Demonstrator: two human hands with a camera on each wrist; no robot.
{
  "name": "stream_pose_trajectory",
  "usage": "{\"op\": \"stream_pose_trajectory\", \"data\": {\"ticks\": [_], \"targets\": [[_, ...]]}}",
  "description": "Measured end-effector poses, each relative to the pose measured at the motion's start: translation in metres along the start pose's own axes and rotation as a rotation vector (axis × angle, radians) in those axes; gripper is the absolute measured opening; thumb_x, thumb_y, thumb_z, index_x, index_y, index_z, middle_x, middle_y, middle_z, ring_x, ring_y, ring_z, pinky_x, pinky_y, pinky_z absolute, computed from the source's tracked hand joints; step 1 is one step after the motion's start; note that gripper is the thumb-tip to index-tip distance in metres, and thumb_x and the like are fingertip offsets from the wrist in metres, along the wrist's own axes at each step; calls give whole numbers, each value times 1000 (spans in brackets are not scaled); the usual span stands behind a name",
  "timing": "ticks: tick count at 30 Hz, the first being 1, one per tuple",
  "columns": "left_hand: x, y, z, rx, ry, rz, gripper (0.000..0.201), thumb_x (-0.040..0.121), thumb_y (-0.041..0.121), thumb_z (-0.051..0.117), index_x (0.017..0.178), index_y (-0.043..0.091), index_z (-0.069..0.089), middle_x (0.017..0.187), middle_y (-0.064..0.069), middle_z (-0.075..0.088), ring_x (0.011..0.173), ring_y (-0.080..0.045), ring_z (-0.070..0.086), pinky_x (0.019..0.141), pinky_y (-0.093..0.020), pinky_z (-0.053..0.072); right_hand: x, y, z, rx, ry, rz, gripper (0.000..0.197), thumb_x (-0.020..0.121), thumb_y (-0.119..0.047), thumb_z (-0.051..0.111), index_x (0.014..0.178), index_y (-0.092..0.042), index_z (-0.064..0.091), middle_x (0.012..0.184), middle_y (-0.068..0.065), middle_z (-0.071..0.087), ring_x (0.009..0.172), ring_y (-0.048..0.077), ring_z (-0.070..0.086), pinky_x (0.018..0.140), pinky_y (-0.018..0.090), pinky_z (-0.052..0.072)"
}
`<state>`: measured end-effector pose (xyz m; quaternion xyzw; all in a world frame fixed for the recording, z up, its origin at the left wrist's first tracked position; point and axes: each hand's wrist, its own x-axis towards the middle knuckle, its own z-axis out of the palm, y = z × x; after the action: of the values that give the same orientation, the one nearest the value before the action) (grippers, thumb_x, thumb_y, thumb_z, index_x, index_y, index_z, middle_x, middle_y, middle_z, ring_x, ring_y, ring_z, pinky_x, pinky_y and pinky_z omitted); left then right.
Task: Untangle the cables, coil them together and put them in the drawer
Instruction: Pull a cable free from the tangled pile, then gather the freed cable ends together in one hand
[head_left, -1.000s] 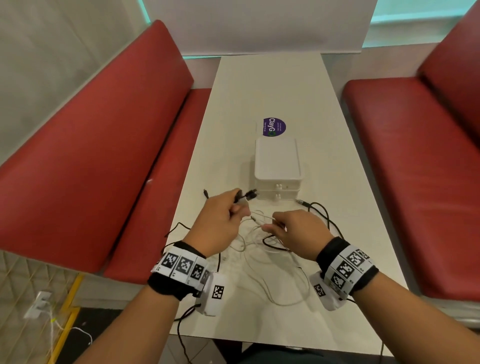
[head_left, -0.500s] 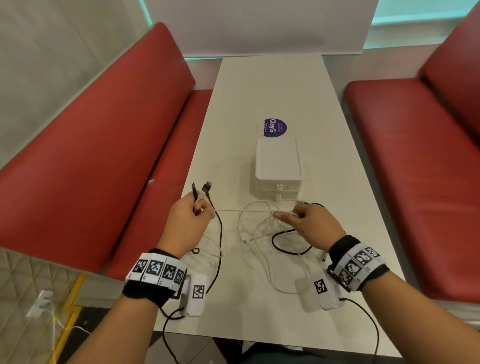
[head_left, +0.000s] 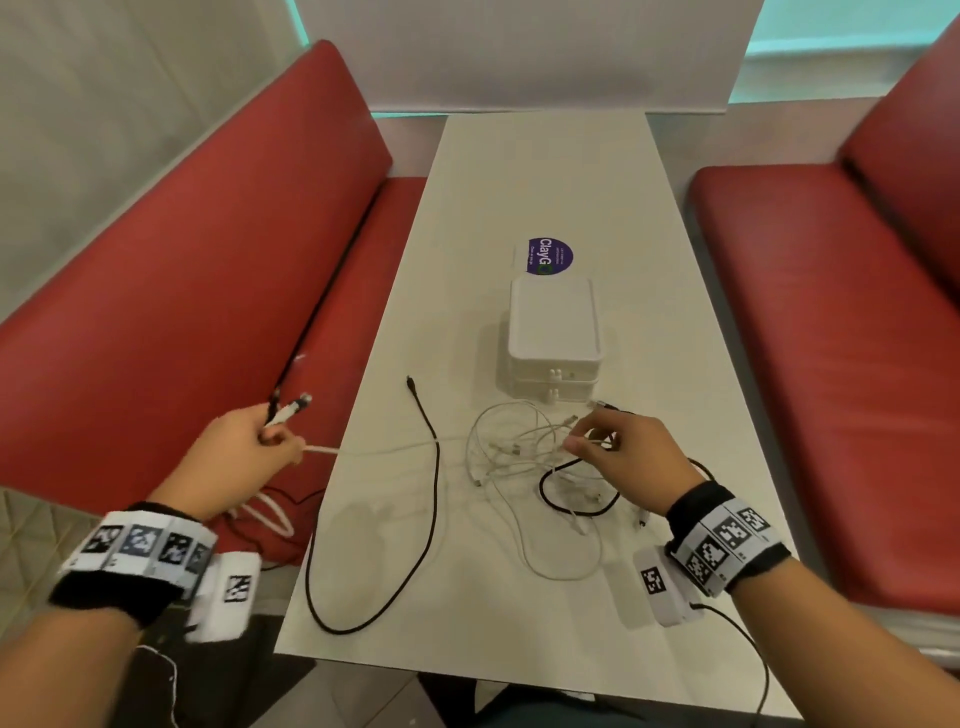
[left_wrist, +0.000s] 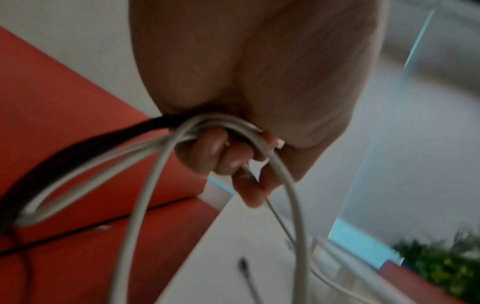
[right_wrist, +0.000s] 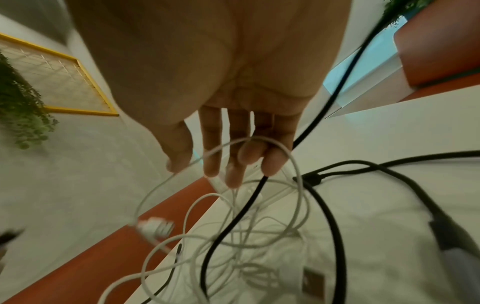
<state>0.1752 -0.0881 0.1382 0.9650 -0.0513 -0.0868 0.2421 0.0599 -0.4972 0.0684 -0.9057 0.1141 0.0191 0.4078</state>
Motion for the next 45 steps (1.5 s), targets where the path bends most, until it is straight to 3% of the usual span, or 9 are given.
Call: {"op": "stream_pose_trajectory", "data": {"ticks": [3,10,17,20,24,31,34,38,45], "targets": [[7,-60,-16,253,-127,-100,22,82,22,81,70,15,64,61,-1,65,65,-24,63,60,-35,42,0,5,-6,-51,-78,-3,10,88,-40,72,80,-36,73,84,-10,70,80,6,62,73,29,51],[40,-176,-72,617,84,-361,17,81,16,75,93,4,69,67,-17,61,68,-37,64,68,-44,56,6,16,-14,-175,21,-34,8,89,-24,72,85,-30,74,79,-12,69,84,7,57,71,26,42],[51,-142,-77,753,90,-376,86,49,53,95,110,2,65,103,-21,46,96,-44,47,82,-54,49,4,-3,2,-501,300,-269,18,77,-10,75,87,-26,73,106,-3,65,109,31,50,85,46,43],[23,-69,-47,462,-3,-77,66,55,51,95,97,10,66,109,-13,54,105,-37,51,90,-47,43,-6,-36,16,-327,89,-512,26,76,-5,67,91,-27,71,105,-7,60,101,19,50,83,36,45],[-1,-13,7,-57,-8,54,30,88,31,77,73,19,53,68,5,68,68,-25,66,68,-41,49,-22,-44,38,-545,-399,-485,38,72,-18,57,104,-34,68,110,-11,56,96,16,55,77,34,51],[-11,40,70,-614,-167,-17,26,75,43,65,67,31,43,55,13,41,51,-10,35,55,-31,31,-13,-23,31,-755,-419,-430,18,92,-21,60,102,-26,75,97,-6,68,99,18,55,84,29,42],[-10,53,93,-295,-222,2,21,90,28,68,85,21,49,74,10,52,63,-9,49,60,-29,37,-9,-23,19,-510,-377,-273,11,94,-22,59,92,-24,70,83,-9,59,80,12,54,72,26,42],[-19,53,137,126,-322,59,50,86,58,69,108,18,49,96,-1,66,86,-20,64,71,-35,50,-7,-25,-1,-210,-206,-201,20,92,-25,61,72,-24,58,68,-8,53,62,8,50,63,26,40],[-13,-2,144,492,-226,32,29,94,8,42,119,14,55,117,-7,67,104,-28,69,83,-38,54,-5,-23,-15,87,-93,-88,26,101,-28,58,81,-25,74,61,-2,62,57,11,52,58,26,44]]}}
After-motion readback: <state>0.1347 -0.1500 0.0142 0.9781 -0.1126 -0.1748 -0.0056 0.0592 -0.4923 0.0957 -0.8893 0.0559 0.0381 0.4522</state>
